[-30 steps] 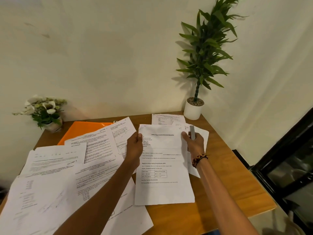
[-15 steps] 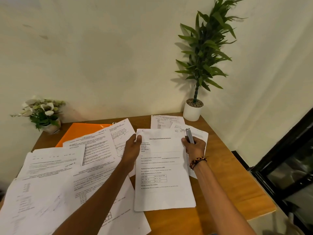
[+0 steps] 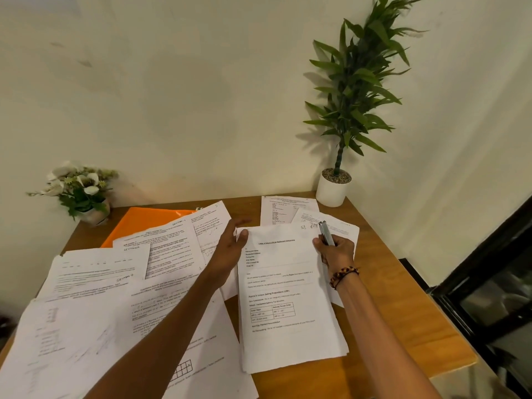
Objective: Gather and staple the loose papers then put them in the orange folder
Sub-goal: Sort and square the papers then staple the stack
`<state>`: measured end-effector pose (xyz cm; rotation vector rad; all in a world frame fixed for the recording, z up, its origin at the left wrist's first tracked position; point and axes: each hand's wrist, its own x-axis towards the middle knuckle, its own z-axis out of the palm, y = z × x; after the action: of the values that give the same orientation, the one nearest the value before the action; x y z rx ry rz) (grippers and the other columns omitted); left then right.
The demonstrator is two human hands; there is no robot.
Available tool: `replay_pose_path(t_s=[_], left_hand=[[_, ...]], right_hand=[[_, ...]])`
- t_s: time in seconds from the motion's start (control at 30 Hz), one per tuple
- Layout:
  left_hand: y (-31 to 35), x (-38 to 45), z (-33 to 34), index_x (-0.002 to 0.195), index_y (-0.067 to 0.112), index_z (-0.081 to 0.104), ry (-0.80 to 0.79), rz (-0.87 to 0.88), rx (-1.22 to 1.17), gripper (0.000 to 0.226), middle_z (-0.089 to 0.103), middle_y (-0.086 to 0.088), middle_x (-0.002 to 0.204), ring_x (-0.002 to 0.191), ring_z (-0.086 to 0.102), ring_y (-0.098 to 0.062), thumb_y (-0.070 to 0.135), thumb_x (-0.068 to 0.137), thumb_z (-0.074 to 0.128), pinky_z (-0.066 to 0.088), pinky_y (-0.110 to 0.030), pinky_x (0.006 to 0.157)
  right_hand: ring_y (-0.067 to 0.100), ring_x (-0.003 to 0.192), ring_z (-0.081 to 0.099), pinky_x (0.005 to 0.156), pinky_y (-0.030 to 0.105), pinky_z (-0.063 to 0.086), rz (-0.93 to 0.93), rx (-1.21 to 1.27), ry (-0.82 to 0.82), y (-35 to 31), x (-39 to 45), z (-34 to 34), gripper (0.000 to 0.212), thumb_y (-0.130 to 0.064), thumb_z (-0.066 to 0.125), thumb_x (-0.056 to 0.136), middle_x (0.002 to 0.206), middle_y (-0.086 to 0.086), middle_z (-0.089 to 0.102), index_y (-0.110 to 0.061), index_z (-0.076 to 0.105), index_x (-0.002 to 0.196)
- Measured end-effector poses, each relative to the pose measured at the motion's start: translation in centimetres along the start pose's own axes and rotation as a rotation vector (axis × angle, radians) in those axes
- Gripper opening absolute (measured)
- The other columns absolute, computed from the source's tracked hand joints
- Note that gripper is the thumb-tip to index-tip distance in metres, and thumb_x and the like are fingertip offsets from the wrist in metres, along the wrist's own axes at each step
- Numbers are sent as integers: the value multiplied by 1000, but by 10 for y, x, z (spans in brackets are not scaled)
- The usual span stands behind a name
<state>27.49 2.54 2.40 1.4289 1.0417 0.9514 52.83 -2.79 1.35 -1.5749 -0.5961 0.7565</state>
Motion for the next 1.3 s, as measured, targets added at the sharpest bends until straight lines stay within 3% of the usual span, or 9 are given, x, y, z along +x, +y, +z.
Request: replay_pose_path(t_s=[0.17,0.53,0.63,0.73,0.83,1.07,1.13,1.23,1.3], left_hand=[[-11,1,2,133,30,48,-33,-16,18,32,62,0,131,112,68,-22,39,102,51,61,-48,89],[-9,1,12,113,30,56,118,53,-52,10,69,9,112,93,73,-12,30,104,52,59,-22,66],[-15,4,14,121,18,57,157,54,-61,22,69,-1,117,98,72,-18,31,104,52,60,-23,67],[-17,4,13,128,20,56,160,62,-48,28,66,5,121,103,70,-17,33,103,52,61,-23,70],[-17,5,10,136,28,52,120,61,-61,37,58,17,127,110,64,-11,39,101,54,61,-32,84],[-29,0,7,129,25,55,-47,-123,-182,31,70,0,124,109,70,-21,39,101,55,57,-51,96],[-33,0,8,127,26,53,-18,-118,-177,28,68,1,124,110,69,-20,36,101,55,58,-45,95],[-33,-1,11,131,22,51,36,-109,-220,30,66,-1,126,108,69,-18,30,102,55,62,-27,77],[-33,-1,12,132,17,51,56,-98,-218,31,67,-2,125,104,71,-17,28,103,54,61,-24,71]], right_hand=[[4,35,37,38,17,33,42,44,4,3,1,-1,7,-1,76,84,54,-1,50,-3,70,83],[8,38,38,38,19,35,80,48,-34,0,1,-4,11,0,77,83,52,-3,51,-6,69,78],[5,34,39,37,18,34,74,38,-32,2,1,-4,11,0,77,83,50,-4,51,-5,68,77],[5,34,37,38,18,34,72,47,-32,2,1,-3,13,1,77,82,48,-5,50,-5,68,75],[5,34,37,38,18,33,74,69,-26,3,3,-2,15,3,76,82,50,-4,50,-6,67,75],[4,36,40,38,18,35,82,51,-23,4,4,-2,13,2,77,82,60,1,53,-7,68,77],[6,39,42,41,19,37,84,43,-31,6,3,-1,16,1,77,81,60,1,54,-10,68,75],[13,50,47,49,21,41,80,42,-23,9,3,0,17,1,78,81,64,2,58,-10,69,73],[10,44,43,44,19,38,81,38,-24,9,3,0,17,2,78,81,55,-2,54,-9,68,73]])
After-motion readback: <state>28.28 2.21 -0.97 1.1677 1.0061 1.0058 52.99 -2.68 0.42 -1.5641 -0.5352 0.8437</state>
